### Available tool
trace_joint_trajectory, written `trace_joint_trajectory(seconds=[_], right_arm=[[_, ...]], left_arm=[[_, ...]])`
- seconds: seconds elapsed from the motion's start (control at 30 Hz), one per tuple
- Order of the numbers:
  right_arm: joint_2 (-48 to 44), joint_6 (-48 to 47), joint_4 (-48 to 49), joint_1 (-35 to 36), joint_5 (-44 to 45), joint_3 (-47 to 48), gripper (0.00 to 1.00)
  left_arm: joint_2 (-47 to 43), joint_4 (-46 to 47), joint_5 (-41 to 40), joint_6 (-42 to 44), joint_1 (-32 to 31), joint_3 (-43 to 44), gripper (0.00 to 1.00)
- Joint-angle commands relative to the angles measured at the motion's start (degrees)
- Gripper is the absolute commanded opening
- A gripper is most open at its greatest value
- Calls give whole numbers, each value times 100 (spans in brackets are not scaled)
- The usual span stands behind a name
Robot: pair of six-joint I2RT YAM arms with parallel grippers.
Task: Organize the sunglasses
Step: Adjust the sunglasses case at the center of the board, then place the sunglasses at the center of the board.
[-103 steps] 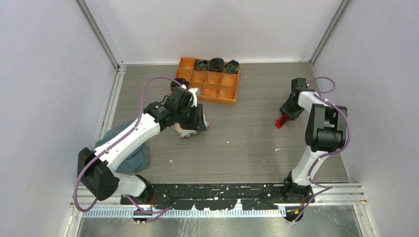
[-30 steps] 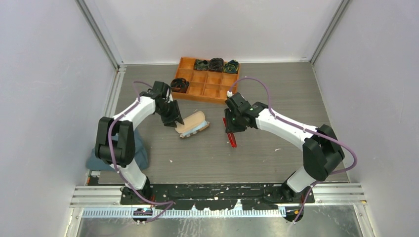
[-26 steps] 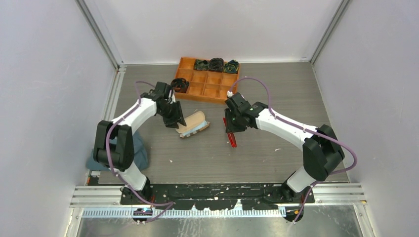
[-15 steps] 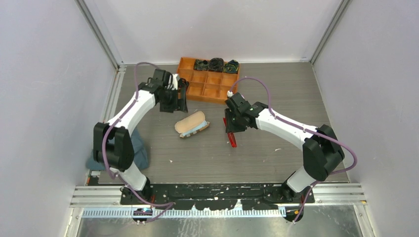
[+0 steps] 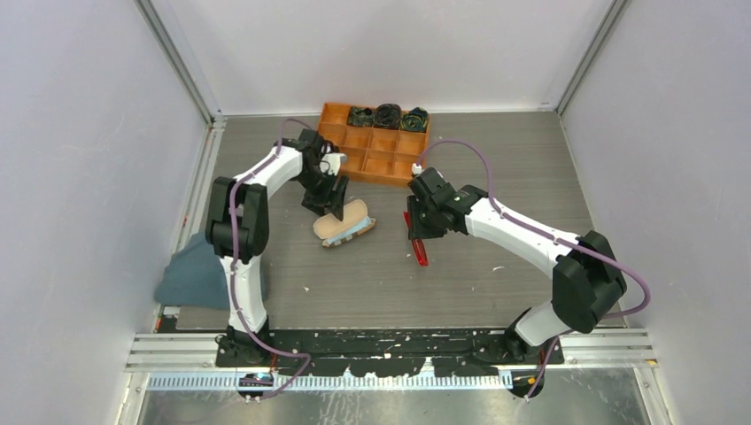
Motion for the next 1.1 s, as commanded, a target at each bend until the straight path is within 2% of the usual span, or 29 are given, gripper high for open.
trace_joint_trajectory(seconds=[0.0,0.13,0.43,0.7,0.87,1.07], right_arm=[[-260,57,-22,16,125,-51,37],[-211,127,-5,11,109,-17,37],[-183,749,70,17,201,289,37],[423,1431,29,237,344,855,37],[1040,1257,44,352,351,1384,37],[1456,634,40,359,301,1790,37]], left_arm=[[-70,-284,637,-32,-23,161,63],[-528,-38,1010,-377,-91,-262,63],[-1238,771,1074,-1629,-491,-1352,59],[-1407,1325,1181,-2046,-679,-1709,59],[-1296,1369,1102,-2060,-679,-1593,59],[-1415,1319,934,-1985,-609,-1538,60]])
